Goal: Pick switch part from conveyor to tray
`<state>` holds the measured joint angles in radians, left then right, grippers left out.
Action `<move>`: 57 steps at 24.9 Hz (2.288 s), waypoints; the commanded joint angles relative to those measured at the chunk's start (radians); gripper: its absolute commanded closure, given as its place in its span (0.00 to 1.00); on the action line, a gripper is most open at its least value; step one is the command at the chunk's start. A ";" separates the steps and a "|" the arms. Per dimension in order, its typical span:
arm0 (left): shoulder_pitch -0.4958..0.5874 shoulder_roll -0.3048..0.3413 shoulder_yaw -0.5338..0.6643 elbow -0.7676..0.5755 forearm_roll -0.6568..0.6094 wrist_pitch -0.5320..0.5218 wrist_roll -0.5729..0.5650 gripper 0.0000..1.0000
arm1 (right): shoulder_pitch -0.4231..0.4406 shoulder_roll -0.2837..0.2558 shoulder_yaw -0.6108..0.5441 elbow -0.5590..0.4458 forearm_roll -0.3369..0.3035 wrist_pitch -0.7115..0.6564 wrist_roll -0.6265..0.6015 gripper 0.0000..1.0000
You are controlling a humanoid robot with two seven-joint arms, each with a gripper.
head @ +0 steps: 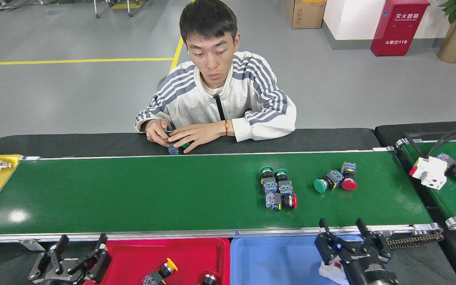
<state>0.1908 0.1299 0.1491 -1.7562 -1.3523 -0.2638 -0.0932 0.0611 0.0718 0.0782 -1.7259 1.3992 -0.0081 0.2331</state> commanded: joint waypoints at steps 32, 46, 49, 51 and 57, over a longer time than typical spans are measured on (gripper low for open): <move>-0.103 0.028 0.010 0.144 -0.004 0.015 0.004 0.00 | -0.440 0.088 0.396 0.548 0.092 0.232 0.057 0.82; -0.094 0.030 0.010 0.133 -0.002 0.015 0.004 0.00 | -0.327 0.075 0.575 0.327 0.093 0.208 0.006 0.98; -0.094 0.030 0.010 0.132 -0.002 0.014 0.004 0.00 | -0.264 0.063 0.747 0.261 0.095 0.206 0.002 0.63; -0.094 0.030 0.009 0.132 -0.002 0.014 0.004 0.00 | -0.251 0.042 0.824 0.246 0.095 0.206 -0.011 0.00; -0.105 0.028 -0.005 0.130 -0.004 0.008 0.004 0.00 | -0.228 0.019 0.856 0.213 0.095 0.206 -0.049 0.00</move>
<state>0.0979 0.1475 0.1438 -1.6118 -1.3556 -0.2504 -0.0924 -0.1724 0.0890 0.9282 -1.4962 1.4925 0.1970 0.1998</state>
